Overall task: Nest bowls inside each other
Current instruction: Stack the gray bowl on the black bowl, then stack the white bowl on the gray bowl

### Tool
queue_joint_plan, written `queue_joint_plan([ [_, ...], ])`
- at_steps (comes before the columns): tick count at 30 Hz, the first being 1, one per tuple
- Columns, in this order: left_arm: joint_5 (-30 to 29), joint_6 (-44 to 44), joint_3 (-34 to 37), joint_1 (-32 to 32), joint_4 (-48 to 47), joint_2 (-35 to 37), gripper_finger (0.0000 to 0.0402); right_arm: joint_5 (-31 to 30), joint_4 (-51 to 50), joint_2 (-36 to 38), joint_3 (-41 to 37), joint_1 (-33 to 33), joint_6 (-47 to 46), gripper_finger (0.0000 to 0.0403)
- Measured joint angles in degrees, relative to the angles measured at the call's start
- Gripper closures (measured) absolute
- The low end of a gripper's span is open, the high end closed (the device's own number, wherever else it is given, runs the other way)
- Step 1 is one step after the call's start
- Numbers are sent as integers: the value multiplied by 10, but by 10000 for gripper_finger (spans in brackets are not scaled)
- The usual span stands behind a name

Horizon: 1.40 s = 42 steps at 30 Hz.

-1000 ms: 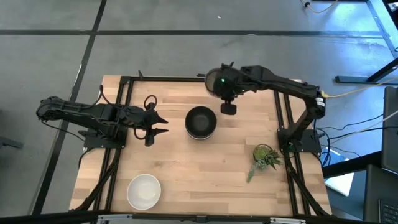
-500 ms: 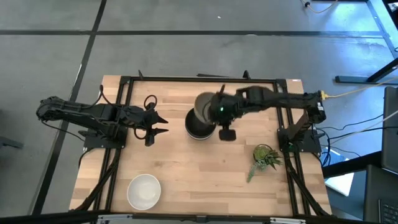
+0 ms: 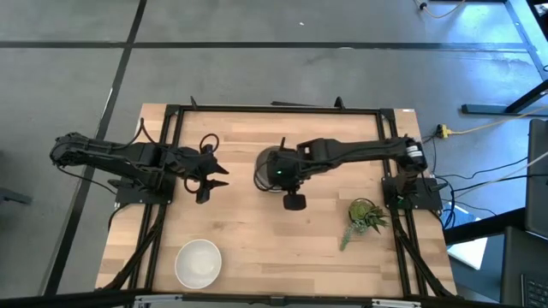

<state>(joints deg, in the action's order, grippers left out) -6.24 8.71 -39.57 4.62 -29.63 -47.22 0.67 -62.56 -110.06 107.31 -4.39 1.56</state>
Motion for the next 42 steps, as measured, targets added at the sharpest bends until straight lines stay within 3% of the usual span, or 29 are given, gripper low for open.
queue_joint_plan([
  [5, 0, 1, 0, 0, -10, 0, 236, 0, 4, -16, 0, 4, -15, 393],
  [19, -3, -1, 0, 0, -14, 0, 236, 42, 22, -16, 0, 8, -13, 292],
  [26, -7, -3, 0, 0, -14, 0, 236, -65, -1, -16, 77, 9, 22, 261],
  [32, -7, -2, 0, 0, -14, 2, 236, -72, -62, 9, 157, 9, 35, 259],
  [37, 0, -2, 0, 1, -16, 20, 236, -82, -51, 83, 103, 9, 12, 258],
  [42, 1, -2, 0, 1, -15, 48, 236, -124, -9, 179, -16, 3, -26, 258],
])
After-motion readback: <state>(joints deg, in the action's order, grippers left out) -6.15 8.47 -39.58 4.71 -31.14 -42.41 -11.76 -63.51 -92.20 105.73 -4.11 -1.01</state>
